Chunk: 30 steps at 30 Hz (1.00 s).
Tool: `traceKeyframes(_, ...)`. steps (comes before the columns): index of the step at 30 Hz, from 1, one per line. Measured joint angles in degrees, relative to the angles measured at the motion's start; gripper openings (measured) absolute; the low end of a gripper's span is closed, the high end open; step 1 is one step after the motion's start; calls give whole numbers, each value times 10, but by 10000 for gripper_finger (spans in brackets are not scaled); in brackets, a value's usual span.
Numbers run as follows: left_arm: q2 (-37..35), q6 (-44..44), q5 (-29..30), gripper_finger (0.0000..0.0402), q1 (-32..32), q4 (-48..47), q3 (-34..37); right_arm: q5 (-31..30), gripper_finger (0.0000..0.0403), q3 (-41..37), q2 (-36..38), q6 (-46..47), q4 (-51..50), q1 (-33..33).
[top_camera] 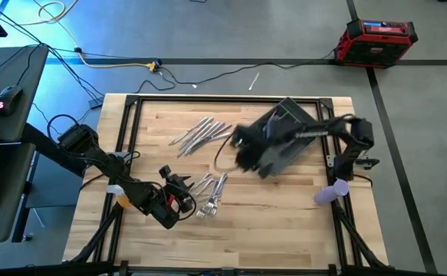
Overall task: Sort silverware
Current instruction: Put the fork in the silverware tray
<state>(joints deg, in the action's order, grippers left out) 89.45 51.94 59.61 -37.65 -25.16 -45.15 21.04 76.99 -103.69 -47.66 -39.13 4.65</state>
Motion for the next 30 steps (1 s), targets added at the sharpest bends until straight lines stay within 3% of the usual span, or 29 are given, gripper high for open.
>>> traceKeyframes(5,0,0,-3,103,0,1,0,-1,97,0,-80,-10,148,-55)
traceKeyframes(10,0,-8,-4,103,0,10,0,-12,97,0,-147,-22,210,-78)
traceKeyframes(30,0,-17,-4,103,0,15,0,3,97,1,-190,13,251,-54)
